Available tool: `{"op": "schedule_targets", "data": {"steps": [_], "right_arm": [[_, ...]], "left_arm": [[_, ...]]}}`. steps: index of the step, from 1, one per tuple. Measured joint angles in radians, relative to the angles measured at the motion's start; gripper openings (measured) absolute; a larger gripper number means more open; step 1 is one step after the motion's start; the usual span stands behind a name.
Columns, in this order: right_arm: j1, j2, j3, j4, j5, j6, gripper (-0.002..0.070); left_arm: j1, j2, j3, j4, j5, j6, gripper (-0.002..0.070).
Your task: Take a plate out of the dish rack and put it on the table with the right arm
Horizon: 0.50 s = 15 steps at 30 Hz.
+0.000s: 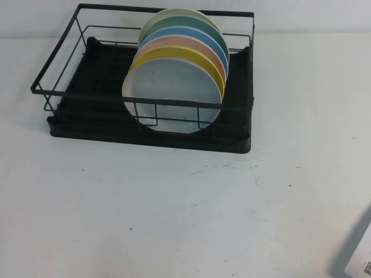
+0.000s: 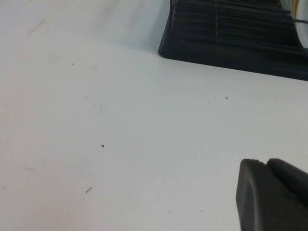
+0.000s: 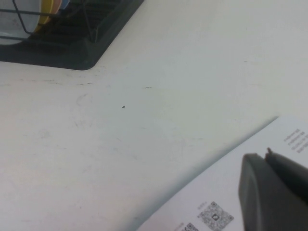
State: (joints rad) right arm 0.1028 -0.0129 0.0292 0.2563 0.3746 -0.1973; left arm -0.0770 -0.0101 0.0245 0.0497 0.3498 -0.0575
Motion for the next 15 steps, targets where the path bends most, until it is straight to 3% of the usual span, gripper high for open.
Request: {"op": "schedule_targets", "data": {"steps": [10,15], "right_arm": [[0.0,0.0,0.0,0.046,0.0,0.0,-0.0018],[0.0,0.0,0.0,0.295,-0.061,0.0,-0.0018]], "left_arm": [[0.0,0.0,0.0,0.0,0.0,0.0,-0.0004],[0.0,0.0,0.0,0.0,0.0,0.0,-0.0004]]}}
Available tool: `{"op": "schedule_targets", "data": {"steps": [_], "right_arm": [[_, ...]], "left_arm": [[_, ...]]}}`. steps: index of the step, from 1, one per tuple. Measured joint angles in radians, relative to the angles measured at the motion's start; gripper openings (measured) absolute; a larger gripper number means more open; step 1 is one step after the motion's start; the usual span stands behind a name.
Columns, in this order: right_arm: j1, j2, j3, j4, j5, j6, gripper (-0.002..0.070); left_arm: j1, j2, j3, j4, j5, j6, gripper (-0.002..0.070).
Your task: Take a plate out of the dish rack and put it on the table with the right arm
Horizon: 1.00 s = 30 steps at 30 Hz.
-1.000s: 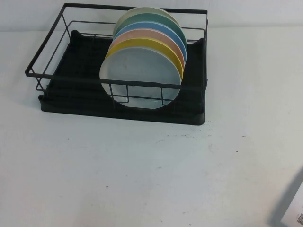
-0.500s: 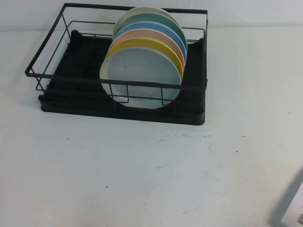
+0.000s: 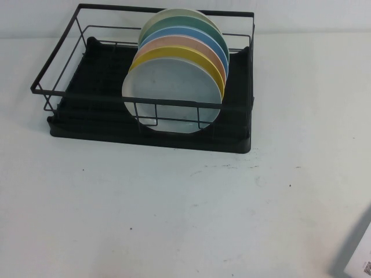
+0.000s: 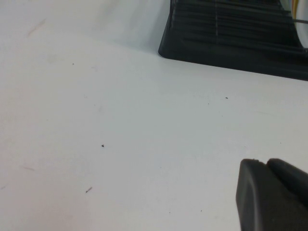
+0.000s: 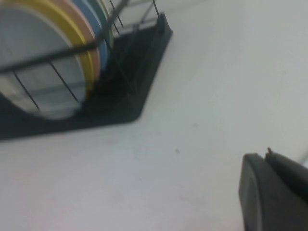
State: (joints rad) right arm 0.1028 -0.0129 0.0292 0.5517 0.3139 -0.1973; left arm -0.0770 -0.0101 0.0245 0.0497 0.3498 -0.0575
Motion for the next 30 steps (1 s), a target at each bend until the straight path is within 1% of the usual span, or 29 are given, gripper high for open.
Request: {"op": "schedule_targets", "data": {"steps": [6,10,12,16,20,25,30], "right_arm": [[0.0,0.0,0.0,0.411,-0.167,0.0,-0.0018],[0.0,0.0,0.0,0.506,-0.267,0.0,-0.0018],[0.0,0.0,0.0,0.537,-0.276,0.0,-0.0018],[0.0,0.0,-0.017,0.559,-0.216,-0.01,-0.0018],[0.0,0.11,-0.146,0.554,-0.102,-0.097,-0.0018],[0.0,0.427,-0.375,0.516,0.117,-0.258,-0.0018],[0.0,0.77,-0.597,0.49,0.263,-0.418,-0.0018]], "left_arm": [[0.0,0.0,0.0,0.0,0.0,0.0,-0.0004],[0.0,0.0,0.0,0.0,0.0,0.0,-0.0004],[0.0,0.0,0.0,0.0,0.0,0.0,-0.0004],[0.0,0.0,0.0,0.0,0.0,0.0,-0.0004],[0.0,0.0,0.0,0.0,0.0,0.0,-0.0004],[0.0,0.0,0.0,0.0,0.0,0.0,-0.0004],[0.0,0.0,0.0,0.0,0.0,0.0,-0.0004]]}}
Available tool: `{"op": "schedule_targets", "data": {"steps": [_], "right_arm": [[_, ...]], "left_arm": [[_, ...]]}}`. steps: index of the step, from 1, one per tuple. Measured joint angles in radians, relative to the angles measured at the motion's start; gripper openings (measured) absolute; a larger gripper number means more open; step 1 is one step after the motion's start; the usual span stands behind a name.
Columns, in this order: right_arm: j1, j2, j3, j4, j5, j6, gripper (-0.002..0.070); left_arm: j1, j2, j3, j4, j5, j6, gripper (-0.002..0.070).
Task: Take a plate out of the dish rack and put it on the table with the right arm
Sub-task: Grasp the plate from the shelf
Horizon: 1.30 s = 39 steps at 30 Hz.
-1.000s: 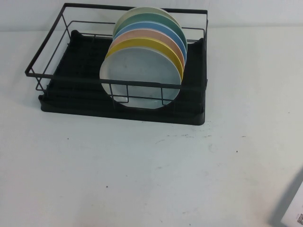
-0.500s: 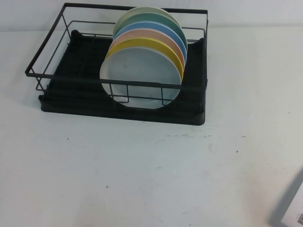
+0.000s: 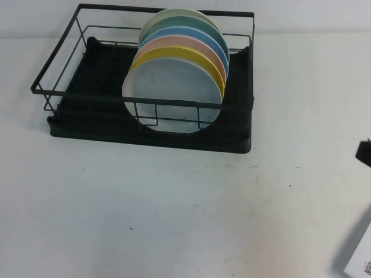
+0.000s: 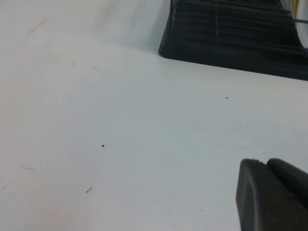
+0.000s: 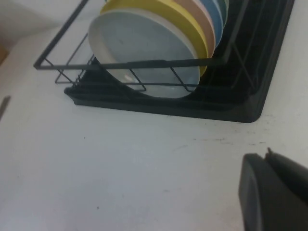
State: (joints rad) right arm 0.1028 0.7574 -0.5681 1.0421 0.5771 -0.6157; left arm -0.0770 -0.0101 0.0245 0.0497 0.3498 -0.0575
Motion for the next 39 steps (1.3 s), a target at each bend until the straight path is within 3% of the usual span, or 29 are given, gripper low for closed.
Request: {"op": "schedule_targets", "data": {"steps": [11,23,26,33,39], "right_arm": [[0.022,0.483,-0.333,0.028,0.047,-0.235,-0.0018],[0.3,0.727,-0.583,0.031,-0.038,-0.402,-0.0011],[0.342,0.795,-0.651,0.031,-0.041,-0.475,0.0033],[0.376,0.944,-0.799,0.027,-0.043,-0.645,0.026],[0.376,1.038,-0.87,0.0,-0.109,-0.716,0.0302]], "left_arm": [[0.0,0.0,0.0,0.0,0.0,0.0,-0.0004],[0.0,0.0,0.0,0.0,0.0,0.0,-0.0004],[0.0,0.0,0.0,0.0,0.0,0.0,-0.0004],[0.0,0.0,0.0,0.0,0.0,0.0,-0.0004],[0.0,0.0,0.0,0.0,0.0,0.0,-0.0004]]}}
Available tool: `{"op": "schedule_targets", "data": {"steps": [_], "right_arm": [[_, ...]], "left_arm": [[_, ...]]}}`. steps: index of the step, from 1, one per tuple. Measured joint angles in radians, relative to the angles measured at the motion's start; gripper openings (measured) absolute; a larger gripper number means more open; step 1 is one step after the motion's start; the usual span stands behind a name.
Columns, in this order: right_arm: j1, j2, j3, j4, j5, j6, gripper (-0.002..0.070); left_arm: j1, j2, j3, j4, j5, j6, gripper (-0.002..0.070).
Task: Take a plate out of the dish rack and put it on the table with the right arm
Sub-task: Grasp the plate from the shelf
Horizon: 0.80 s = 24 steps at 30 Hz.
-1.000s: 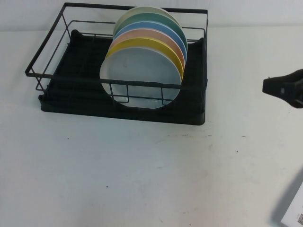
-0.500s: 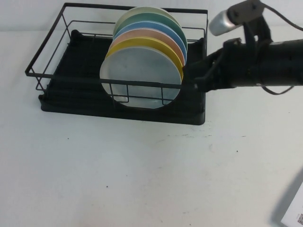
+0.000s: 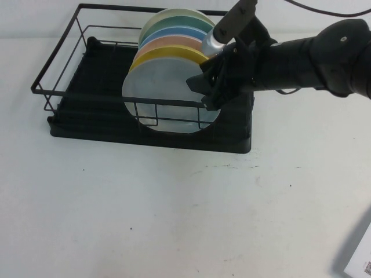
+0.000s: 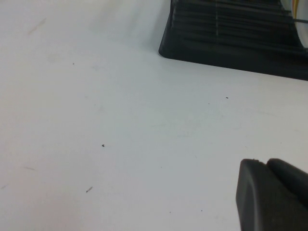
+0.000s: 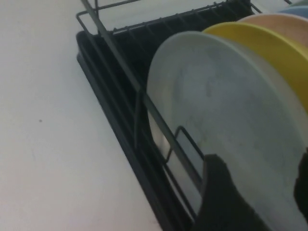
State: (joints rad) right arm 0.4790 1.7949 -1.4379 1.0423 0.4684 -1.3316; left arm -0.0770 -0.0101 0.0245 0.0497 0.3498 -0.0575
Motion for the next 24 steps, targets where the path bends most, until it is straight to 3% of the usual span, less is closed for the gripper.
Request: {"op": "schedule_targets", "data": {"steps": [24], "right_arm": [[0.0,0.106,-0.055,-0.011,-0.153,-0.158,0.0299]], "left_arm": [[0.0,0.0,0.0,0.0,0.0,0.0,-0.0004]]}}
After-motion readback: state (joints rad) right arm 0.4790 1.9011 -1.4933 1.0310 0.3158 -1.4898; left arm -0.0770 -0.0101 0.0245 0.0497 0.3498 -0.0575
